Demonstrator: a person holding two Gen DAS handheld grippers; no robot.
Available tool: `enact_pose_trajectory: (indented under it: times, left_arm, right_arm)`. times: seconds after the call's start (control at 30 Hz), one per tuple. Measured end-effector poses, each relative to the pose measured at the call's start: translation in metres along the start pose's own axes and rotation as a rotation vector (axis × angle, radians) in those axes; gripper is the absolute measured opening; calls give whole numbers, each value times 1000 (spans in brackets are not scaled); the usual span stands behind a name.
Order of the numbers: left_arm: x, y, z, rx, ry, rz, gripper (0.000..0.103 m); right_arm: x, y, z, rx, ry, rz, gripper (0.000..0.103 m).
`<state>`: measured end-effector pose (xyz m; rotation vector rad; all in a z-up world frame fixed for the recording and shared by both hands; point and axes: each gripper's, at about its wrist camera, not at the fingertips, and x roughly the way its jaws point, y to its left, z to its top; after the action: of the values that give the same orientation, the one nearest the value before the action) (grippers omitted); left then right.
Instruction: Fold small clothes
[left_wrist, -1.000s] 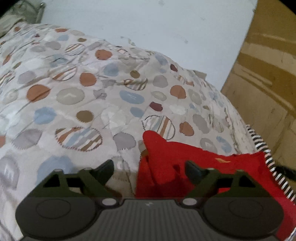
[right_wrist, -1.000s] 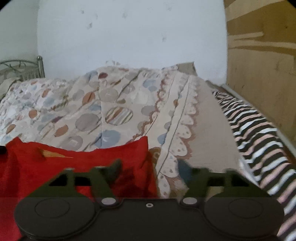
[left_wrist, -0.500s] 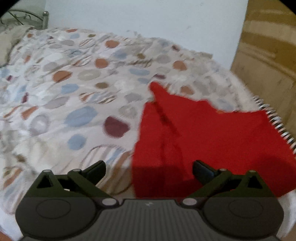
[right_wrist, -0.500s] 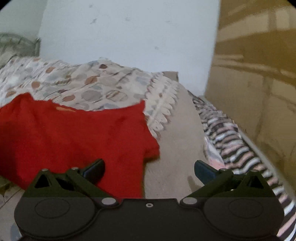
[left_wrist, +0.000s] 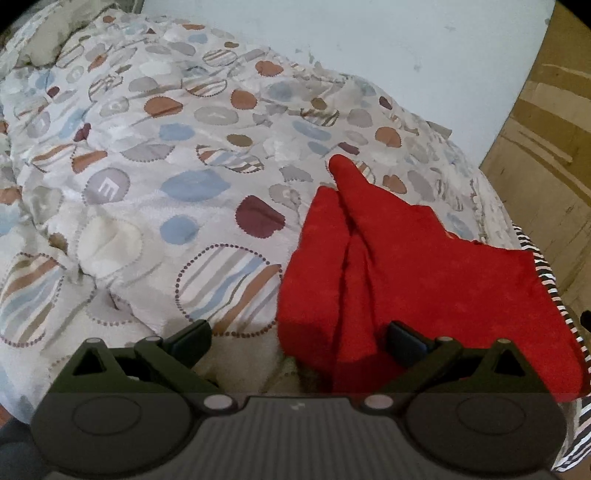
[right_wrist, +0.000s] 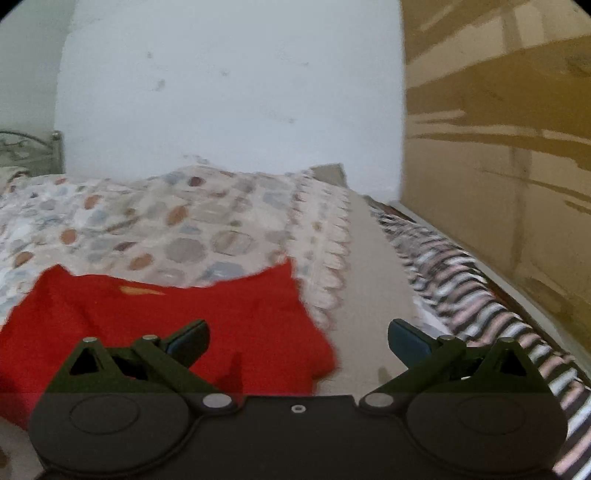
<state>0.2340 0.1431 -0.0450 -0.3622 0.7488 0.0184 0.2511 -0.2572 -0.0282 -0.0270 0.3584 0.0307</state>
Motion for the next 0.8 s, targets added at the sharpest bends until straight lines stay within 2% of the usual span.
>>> enact_pose_trajectory:
  times: [0.27,0.37,0.5,0.8]
  left_arm:
    - [1,2,0,-4,9,10,103]
    - [2,4,-1,-11,14,16,103]
    - [5,6,0,-19,25,20,103]
    - [9,9,1,-46,34,18,103]
  right_arm:
    - [-1,61,-11,-106,-16,71,102]
    - [2,74,-14,-142,-22,62,102]
    - [3,82,-15,-167,-77,-30,102]
    - [19,97,-27,-239,-58,2,102]
